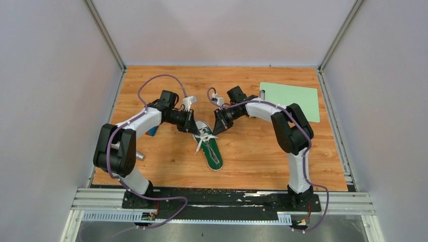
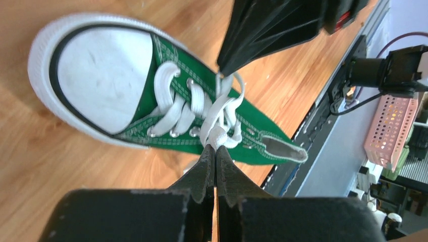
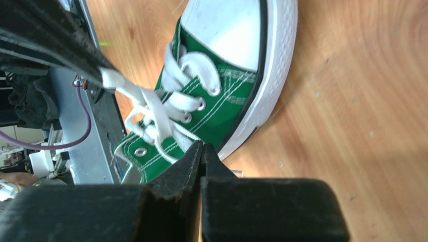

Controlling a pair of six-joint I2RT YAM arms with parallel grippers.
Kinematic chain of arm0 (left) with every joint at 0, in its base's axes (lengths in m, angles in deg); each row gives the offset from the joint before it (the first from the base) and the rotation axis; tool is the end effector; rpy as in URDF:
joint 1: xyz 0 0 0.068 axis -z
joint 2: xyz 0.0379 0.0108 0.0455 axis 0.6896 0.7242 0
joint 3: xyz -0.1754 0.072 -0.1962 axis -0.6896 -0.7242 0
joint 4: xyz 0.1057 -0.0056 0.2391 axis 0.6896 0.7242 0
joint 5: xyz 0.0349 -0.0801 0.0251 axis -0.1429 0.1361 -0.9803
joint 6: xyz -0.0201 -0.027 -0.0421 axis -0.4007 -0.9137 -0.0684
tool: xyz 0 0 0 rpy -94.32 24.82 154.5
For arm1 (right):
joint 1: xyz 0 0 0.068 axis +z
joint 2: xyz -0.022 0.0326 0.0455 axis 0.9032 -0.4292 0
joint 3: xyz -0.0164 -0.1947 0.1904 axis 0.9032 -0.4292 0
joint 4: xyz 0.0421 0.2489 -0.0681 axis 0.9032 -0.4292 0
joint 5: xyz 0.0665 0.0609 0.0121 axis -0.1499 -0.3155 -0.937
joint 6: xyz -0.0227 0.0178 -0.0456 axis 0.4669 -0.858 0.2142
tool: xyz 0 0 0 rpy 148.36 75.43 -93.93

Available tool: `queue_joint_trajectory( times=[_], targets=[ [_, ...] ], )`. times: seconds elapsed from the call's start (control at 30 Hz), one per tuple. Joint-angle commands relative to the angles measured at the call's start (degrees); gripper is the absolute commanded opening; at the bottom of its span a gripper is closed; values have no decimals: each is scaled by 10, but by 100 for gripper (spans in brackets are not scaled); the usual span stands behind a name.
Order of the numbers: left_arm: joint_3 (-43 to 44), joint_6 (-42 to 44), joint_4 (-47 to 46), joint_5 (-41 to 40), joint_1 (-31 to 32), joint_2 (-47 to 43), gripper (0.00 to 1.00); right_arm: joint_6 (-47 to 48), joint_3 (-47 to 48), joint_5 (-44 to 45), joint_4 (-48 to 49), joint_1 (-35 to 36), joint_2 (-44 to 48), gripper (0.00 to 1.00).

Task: Tie the shoes
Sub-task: Tie the shoelace on the shoe.

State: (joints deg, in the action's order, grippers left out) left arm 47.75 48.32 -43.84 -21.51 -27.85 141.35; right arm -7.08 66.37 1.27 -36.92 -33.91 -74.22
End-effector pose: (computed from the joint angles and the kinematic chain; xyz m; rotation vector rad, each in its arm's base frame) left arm 0.2971 -0.1114 0.1963 0.5053 2.5085 -1.2407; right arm 0.3517 0.2407 0.1530 -0.9961 2.4544 1.3593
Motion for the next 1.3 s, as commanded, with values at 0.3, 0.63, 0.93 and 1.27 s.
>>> queue_joint_trajectory(
  times=[0.3,0.63,0.93,1.27],
  targets=[
    [24,75,188,-105,-3,-20,0,-11,-73,-4,16,-4,95,0],
    [66,81,203,-179,-4,11,0,-10,-95,23,16,-5,115,0],
    [97,66,155,-166,-7,43,0,-9,-113,26,17,-12,127,0],
    [240,97,157,-231,4,134,0,-9,-111,32,16,-15,122,0]
  ],
)
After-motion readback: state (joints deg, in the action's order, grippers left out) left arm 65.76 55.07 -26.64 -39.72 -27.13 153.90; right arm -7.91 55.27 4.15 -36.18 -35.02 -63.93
